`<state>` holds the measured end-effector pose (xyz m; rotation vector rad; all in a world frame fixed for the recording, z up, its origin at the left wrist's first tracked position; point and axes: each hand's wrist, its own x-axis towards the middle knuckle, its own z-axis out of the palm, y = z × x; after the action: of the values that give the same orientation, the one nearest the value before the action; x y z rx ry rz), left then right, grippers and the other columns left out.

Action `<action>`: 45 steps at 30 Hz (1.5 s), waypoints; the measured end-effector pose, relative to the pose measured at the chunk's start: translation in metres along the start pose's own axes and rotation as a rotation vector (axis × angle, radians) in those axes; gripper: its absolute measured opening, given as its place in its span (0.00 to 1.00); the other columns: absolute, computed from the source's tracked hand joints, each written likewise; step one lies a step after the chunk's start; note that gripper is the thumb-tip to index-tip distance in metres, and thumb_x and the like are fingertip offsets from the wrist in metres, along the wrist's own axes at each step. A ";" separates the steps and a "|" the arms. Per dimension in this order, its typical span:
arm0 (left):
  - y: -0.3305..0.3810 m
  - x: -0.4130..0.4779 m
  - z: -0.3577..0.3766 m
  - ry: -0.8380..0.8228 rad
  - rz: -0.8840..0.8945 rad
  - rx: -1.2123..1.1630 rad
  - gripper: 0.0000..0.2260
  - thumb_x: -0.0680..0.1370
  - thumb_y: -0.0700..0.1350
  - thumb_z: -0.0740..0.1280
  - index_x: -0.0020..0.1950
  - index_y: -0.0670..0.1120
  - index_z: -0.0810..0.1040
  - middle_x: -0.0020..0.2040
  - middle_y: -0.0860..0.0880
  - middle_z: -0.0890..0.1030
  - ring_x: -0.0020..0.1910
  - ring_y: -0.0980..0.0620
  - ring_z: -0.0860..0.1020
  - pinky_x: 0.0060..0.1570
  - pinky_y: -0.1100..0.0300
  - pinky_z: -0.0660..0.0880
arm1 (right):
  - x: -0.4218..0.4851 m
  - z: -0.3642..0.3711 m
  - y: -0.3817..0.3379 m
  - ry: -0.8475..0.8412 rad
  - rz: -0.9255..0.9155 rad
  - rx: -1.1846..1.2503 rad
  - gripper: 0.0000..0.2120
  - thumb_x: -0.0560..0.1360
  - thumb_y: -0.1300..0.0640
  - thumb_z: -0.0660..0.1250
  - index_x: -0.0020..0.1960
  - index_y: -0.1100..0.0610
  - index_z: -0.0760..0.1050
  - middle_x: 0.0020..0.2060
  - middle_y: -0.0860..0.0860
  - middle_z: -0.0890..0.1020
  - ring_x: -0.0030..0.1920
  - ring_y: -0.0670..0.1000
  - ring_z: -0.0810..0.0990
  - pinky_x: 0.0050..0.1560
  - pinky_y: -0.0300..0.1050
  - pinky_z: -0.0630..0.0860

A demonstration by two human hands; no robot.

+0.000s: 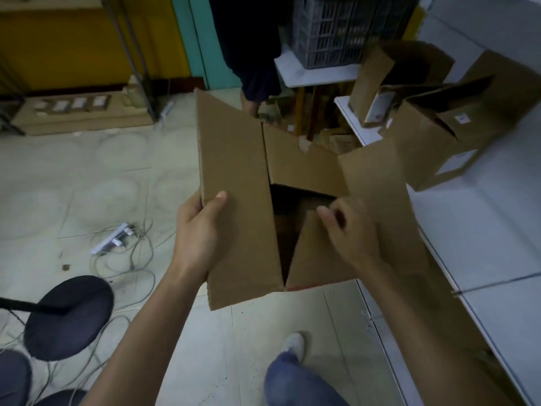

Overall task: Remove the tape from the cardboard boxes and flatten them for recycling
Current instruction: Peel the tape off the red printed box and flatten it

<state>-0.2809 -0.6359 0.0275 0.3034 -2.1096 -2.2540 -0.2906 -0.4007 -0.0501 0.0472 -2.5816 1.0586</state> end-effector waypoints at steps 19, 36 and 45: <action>-0.002 0.157 0.009 -0.290 0.208 0.388 0.08 0.81 0.47 0.60 0.54 0.56 0.78 0.45 0.61 0.83 0.45 0.60 0.81 0.41 0.65 0.77 | 0.133 0.084 0.000 -0.276 0.336 -0.474 0.58 0.63 0.39 0.75 0.77 0.50 0.39 0.76 0.58 0.50 0.73 0.60 0.57 0.67 0.59 0.66; -0.045 0.312 -0.035 -0.400 0.640 0.948 0.17 0.81 0.49 0.62 0.69 0.59 0.72 0.45 0.42 0.84 0.42 0.38 0.80 0.37 0.56 0.70 | 0.176 0.086 -0.024 0.444 0.545 -0.410 0.13 0.77 0.42 0.60 0.40 0.48 0.63 0.31 0.46 0.72 0.37 0.52 0.73 0.39 0.45 0.63; -0.041 0.268 0.008 -0.468 0.764 0.848 0.17 0.80 0.46 0.63 0.70 0.53 0.72 0.44 0.45 0.82 0.40 0.45 0.80 0.35 0.60 0.68 | 0.158 0.048 -0.040 0.668 0.681 -0.387 0.14 0.76 0.43 0.63 0.39 0.52 0.68 0.33 0.47 0.73 0.37 0.51 0.72 0.39 0.42 0.64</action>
<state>-0.5404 -0.6678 -0.0435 -0.9379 -2.6279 -1.0025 -0.4468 -0.4466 -0.0027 -1.1374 -2.1290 0.5735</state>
